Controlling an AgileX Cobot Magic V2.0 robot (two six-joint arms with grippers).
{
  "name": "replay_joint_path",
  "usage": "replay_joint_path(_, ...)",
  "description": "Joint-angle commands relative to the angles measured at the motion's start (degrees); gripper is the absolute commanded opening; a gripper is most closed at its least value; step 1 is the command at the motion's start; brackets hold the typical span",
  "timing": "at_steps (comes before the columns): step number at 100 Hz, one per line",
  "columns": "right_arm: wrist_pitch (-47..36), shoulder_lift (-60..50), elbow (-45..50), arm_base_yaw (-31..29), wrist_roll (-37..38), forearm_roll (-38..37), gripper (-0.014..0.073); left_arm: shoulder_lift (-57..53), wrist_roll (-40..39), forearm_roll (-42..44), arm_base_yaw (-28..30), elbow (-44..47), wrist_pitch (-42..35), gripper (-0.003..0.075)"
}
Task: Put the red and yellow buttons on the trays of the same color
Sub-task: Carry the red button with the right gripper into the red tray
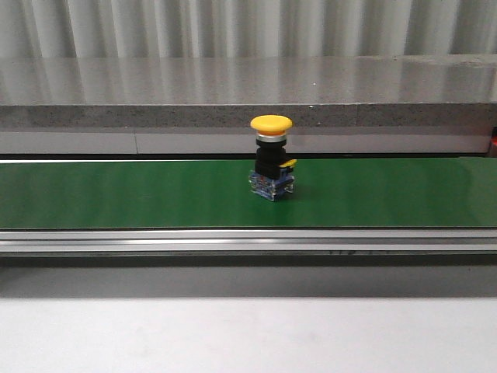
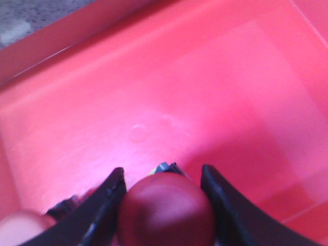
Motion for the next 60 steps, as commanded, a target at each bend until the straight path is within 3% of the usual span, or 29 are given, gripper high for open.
replay_joint_path(1,-2.8,-2.0,-2.7,-0.2,-0.1,1.5,0.0198,0.4,0.0,0.2,-0.4,-1.5,-4.3,-0.002)
replay_joint_path(38,-1.8,1.6,-3.3,0.0,-0.1,2.1,0.0219,0.4,0.0,0.2,-0.4,-1.5,-4.3,-0.002)
replay_joint_path(48,-1.6,1.7,-3.3,0.0,-0.1,2.2,0.0331,0.4,0.0,0.2,-0.4,-1.5,-4.3,-0.002)
replay_joint_path(60,-0.2,1.4,-4.1,0.0,-0.1,2.2,0.0562,0.4,0.0,0.2,-0.4,-1.5,-4.3,-0.002)
